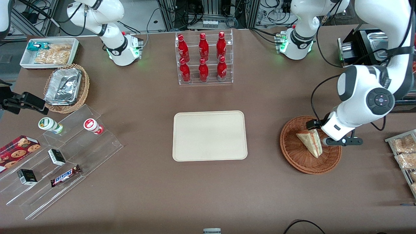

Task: Place sandwich from basket to tray
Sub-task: 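Move the left gripper over the sandwich in the wicker basket and lower, then close the left gripper on the wrapped sandwich's upright edge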

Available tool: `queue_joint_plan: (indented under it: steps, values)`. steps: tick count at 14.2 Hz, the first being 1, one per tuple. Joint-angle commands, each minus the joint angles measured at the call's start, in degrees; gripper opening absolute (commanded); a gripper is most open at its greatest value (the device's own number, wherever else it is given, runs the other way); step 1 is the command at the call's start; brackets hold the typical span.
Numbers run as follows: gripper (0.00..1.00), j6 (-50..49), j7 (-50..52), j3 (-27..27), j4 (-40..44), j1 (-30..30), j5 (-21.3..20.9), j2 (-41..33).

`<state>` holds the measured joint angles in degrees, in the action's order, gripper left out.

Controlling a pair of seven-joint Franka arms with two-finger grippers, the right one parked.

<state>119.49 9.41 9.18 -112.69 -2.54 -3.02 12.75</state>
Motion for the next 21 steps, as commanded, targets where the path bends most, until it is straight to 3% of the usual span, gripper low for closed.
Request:
queue_joint_plan:
  steps: [1, 8, 15, 17, 18, 21]
  values:
    - [1.0, 6.7, 6.56, 0.31, -5.24, -0.54, -0.76, -0.71]
    - [1.0, 17.87, 28.18, -0.83, -8.42, -1.15, -0.58, 2.71]
    - [0.98, 20.6, 34.54, -0.83, -8.33, -1.06, -0.32, 7.03]
    - [0.26, 20.43, 34.37, -0.83, -8.33, -1.15, -0.32, 7.03]
    - [0.11, 20.26, 34.28, -0.83, -8.25, -1.15, -0.32, 6.94]
    - [0.03, 18.51, 32.18, -0.83, -7.46, -1.15, -0.58, 6.15]
